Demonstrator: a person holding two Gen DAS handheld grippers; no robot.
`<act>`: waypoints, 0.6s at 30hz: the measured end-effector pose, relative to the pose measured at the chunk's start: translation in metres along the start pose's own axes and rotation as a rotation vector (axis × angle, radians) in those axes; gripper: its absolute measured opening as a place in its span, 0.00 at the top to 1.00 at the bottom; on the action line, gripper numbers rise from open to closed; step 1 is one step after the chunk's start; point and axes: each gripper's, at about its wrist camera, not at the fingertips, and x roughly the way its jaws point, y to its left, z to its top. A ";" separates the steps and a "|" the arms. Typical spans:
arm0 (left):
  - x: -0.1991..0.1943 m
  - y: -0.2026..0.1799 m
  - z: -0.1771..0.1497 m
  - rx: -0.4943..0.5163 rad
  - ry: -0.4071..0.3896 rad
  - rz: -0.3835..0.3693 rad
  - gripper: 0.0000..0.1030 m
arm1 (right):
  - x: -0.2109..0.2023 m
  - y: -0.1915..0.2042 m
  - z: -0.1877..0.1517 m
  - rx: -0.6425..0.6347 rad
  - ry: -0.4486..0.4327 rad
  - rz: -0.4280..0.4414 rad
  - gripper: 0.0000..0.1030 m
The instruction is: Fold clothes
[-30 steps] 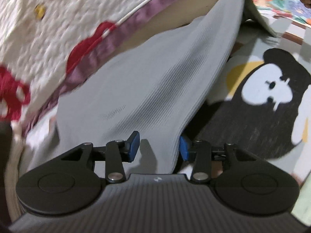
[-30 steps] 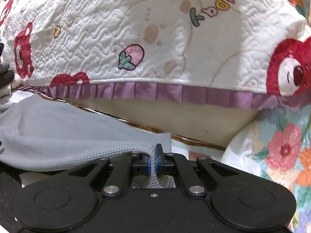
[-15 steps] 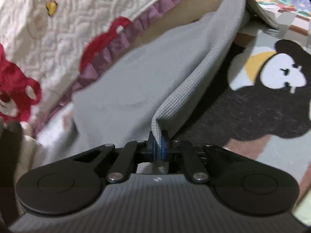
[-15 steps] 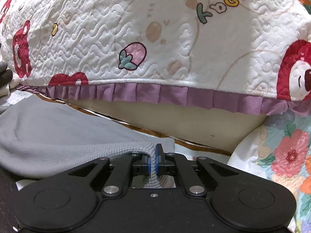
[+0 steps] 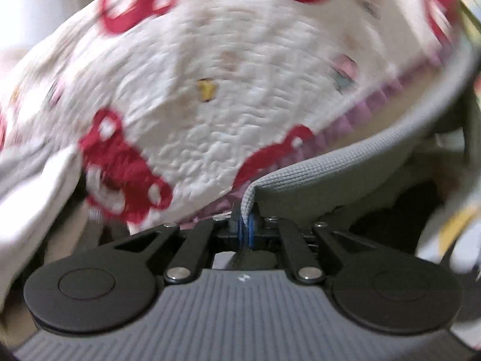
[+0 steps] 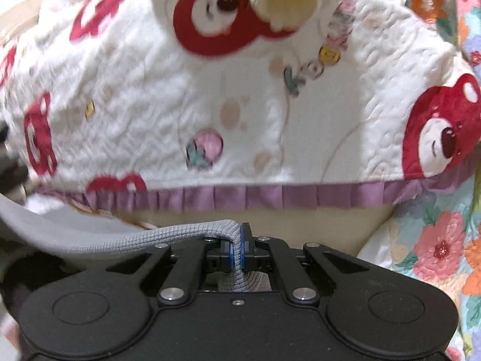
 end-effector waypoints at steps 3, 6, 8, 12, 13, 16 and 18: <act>-0.031 -0.004 0.009 -0.017 -0.059 0.055 0.97 | -0.036 -0.006 -0.005 0.064 -0.043 -0.010 0.97; -0.070 -0.006 0.022 -0.005 -0.122 0.103 0.97 | -0.073 -0.006 -0.008 0.093 -0.091 -0.004 0.97; -0.101 -0.005 0.034 0.023 -0.163 0.128 0.97 | -0.096 -0.007 -0.003 0.093 -0.111 0.015 0.97; -0.159 0.002 0.056 0.036 -0.200 0.125 0.97 | -0.138 -0.013 0.008 0.055 -0.128 0.071 0.97; -0.172 0.002 0.058 0.038 -0.208 0.128 0.97 | -0.148 -0.014 0.009 0.031 -0.122 0.084 0.97; -0.215 -0.004 0.059 0.055 -0.237 0.165 0.97 | -0.178 -0.020 0.012 0.004 -0.109 0.125 0.97; -0.242 -0.010 0.057 0.060 -0.254 0.190 0.97 | -0.198 -0.023 0.015 -0.007 -0.105 0.152 0.97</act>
